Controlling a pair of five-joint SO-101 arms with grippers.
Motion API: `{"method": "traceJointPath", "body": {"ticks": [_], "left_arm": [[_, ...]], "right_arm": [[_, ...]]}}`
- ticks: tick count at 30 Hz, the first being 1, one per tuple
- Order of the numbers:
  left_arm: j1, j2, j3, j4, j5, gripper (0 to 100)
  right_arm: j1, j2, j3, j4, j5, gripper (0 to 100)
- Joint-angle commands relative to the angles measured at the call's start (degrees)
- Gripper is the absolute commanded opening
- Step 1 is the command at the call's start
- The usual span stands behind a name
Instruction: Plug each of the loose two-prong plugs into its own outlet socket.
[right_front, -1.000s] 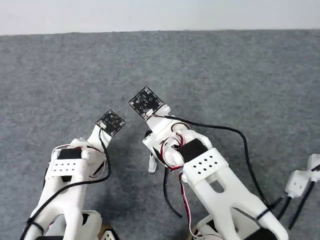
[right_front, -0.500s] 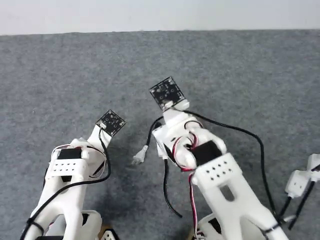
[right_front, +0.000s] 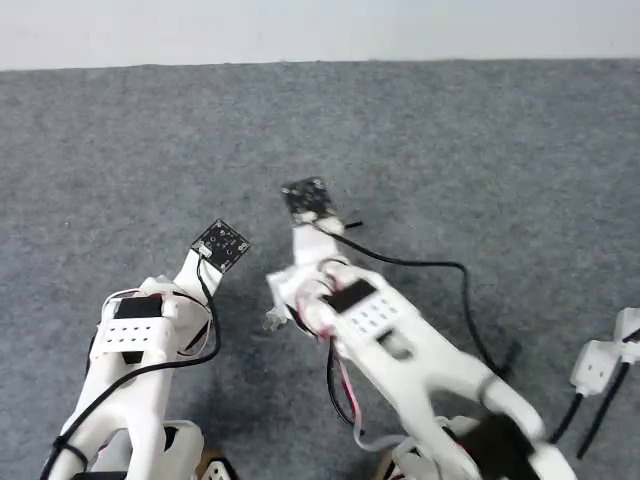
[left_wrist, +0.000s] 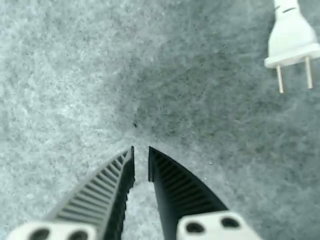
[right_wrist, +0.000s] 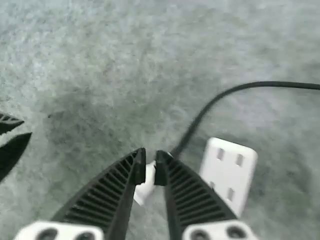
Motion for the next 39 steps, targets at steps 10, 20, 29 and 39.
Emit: {"method": "traceJointPath", "body": {"ticks": [10,20,29,39], "left_arm": [[-0.88,-1.49,-0.57,-0.97,0.53,5],[-2.11,-1.49,-0.75,-1.05,0.44,5],[-2.11,-1.49,-0.75,-1.05,0.44,5],[-2.11,-1.49,-0.75,-1.05,0.44,5]], "right_arm": [[-1.01,17.10,-19.87,15.43,-1.41,0.9],[-0.66,17.45,-19.69,18.95,-1.41,0.9],[-0.57,16.92,-22.33,19.03,-1.49,0.9],[0.75,18.95,-24.97,19.21,-7.12,1.2]]}}
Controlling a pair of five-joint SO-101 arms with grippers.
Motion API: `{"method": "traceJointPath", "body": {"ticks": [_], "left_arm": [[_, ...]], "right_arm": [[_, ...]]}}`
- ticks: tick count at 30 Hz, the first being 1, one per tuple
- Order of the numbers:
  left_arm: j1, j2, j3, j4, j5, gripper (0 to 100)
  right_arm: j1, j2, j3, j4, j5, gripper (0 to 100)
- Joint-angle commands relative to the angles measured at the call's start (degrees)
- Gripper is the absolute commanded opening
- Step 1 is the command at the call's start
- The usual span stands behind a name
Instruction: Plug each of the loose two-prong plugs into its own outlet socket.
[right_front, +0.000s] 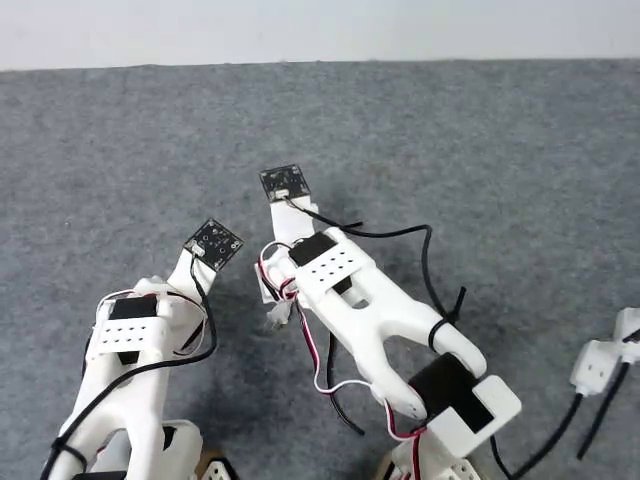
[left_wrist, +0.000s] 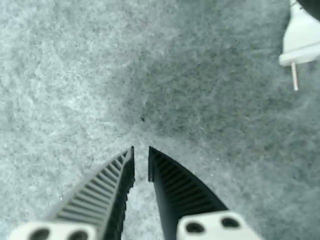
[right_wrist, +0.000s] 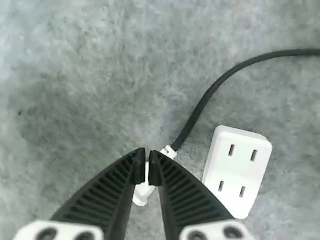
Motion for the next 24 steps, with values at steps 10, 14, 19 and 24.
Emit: {"method": "traceJointPath", "body": {"ticks": [10,14,19,24], "left_arm": [[-0.26,-1.49,-0.75,-1.05,0.44,5],[-0.26,-1.49,-0.75,-0.88,-0.62,5],[-0.26,-1.49,-0.75,-0.88,-0.88,5],[-0.26,-1.49,-0.75,-0.79,-0.97,5]], "right_arm": [[1.19,9.36,-8.88,6.73,-1.85,1.2],[1.71,9.63,-8.97,7.08,-1.85,1.9],[1.45,9.63,-8.97,7.16,-1.93,5.8],[1.36,9.89,-8.97,7.25,-2.02,5.8]]}}
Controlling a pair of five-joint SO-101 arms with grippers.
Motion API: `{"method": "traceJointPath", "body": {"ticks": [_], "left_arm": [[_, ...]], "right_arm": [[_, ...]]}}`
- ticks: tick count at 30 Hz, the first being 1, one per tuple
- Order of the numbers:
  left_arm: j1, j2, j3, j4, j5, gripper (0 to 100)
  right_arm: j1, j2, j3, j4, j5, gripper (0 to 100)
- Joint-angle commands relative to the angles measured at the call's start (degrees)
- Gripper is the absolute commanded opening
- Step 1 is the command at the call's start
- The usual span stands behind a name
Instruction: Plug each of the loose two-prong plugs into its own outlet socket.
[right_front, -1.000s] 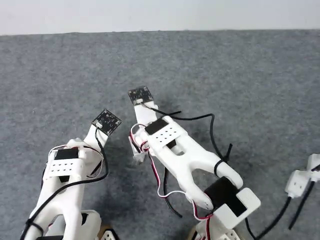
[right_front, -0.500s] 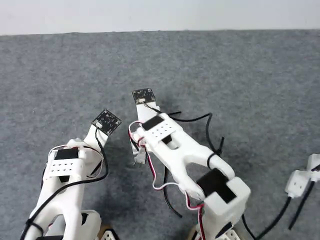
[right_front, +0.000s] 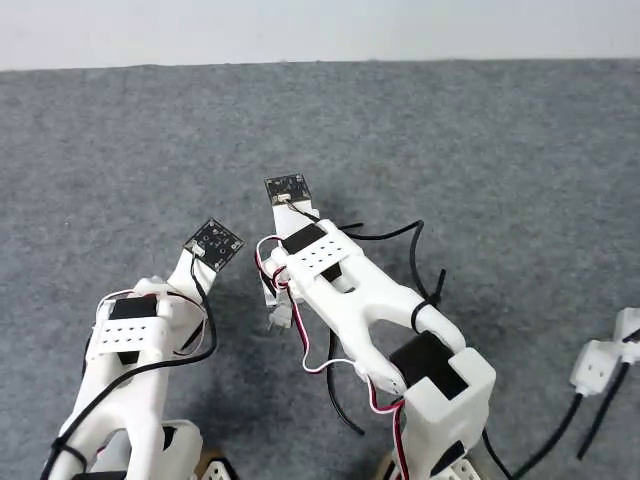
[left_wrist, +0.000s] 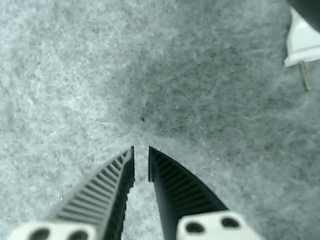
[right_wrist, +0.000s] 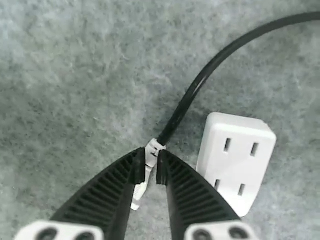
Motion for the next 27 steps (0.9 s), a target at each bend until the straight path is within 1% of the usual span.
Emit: {"method": "traceJointPath", "body": {"ticks": [1,6,9,17,22,23,27], "left_arm": [[-0.26,-1.49,-0.75,-0.79,-0.70,5],[-0.26,-1.49,-0.75,-0.79,-0.70,5],[-0.26,-1.49,-0.75,-0.79,-0.70,5],[-0.26,-1.49,-0.75,-0.79,-0.79,5],[-0.26,-1.49,-0.75,-0.70,-0.79,5],[-0.26,-1.49,-0.75,-0.70,-0.79,5],[-0.26,-1.49,-0.75,-0.70,-0.79,5]], "right_arm": [[0.48,0.31,-2.29,0.92,-0.79,6.0],[-1.80,0.40,-2.46,0.40,-0.97,6.2],[-2.24,1.54,-4.48,1.01,-3.43,6.2],[-2.24,9.98,-14.86,10.51,-4.04,6.3],[-2.59,11.56,-16.88,12.70,-3.87,6.4],[-2.68,11.56,-16.88,12.70,-3.87,6.9],[-3.21,11.56,-16.97,13.93,-3.87,14.2]]}}
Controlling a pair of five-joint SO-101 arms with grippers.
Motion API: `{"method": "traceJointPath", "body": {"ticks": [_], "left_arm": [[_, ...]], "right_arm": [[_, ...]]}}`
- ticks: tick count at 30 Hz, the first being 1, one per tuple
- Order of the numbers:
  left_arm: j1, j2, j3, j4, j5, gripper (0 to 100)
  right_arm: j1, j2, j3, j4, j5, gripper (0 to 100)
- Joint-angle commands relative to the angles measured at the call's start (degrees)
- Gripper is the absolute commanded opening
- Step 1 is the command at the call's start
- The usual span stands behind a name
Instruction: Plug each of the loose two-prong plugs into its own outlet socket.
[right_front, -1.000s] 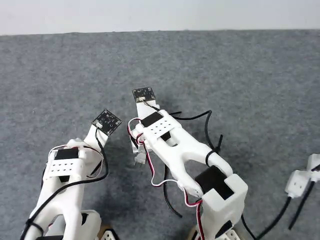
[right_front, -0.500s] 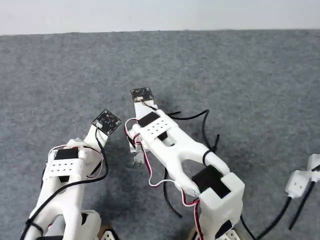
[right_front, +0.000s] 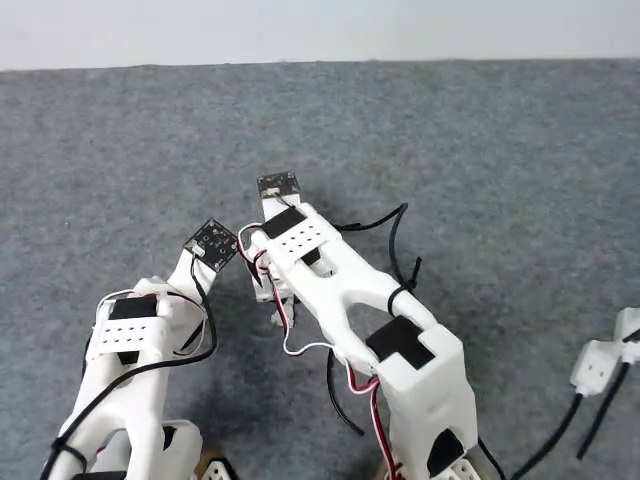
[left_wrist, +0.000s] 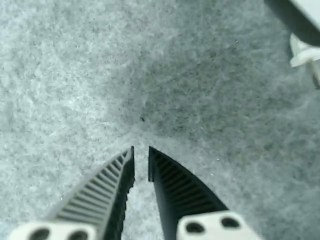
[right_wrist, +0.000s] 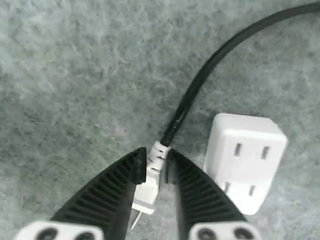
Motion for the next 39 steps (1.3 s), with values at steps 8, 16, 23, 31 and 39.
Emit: {"method": "traceJointPath", "body": {"ticks": [8,16,23,31,39], "left_arm": [[-0.26,-1.49,-0.66,-0.70,-0.79,5],[-0.26,-1.49,-0.66,-0.70,-0.79,5],[-0.26,-0.97,-1.71,-0.70,0.00,5],[-0.26,3.25,-4.79,-0.62,4.40,5],[-0.53,29.89,-27.03,12.92,2.73,4]], "right_arm": [[-1.45,0.22,-1.14,1.19,-0.44,4.3],[-0.92,-0.84,-0.97,2.07,4.75,0.8],[-1.63,-17.01,5.10,3.30,10.73,0.8],[-0.57,-48.66,25.41,-6.90,15.30,0.8],[0.84,-58.86,31.74,-9.54,15.91,0.8]]}}
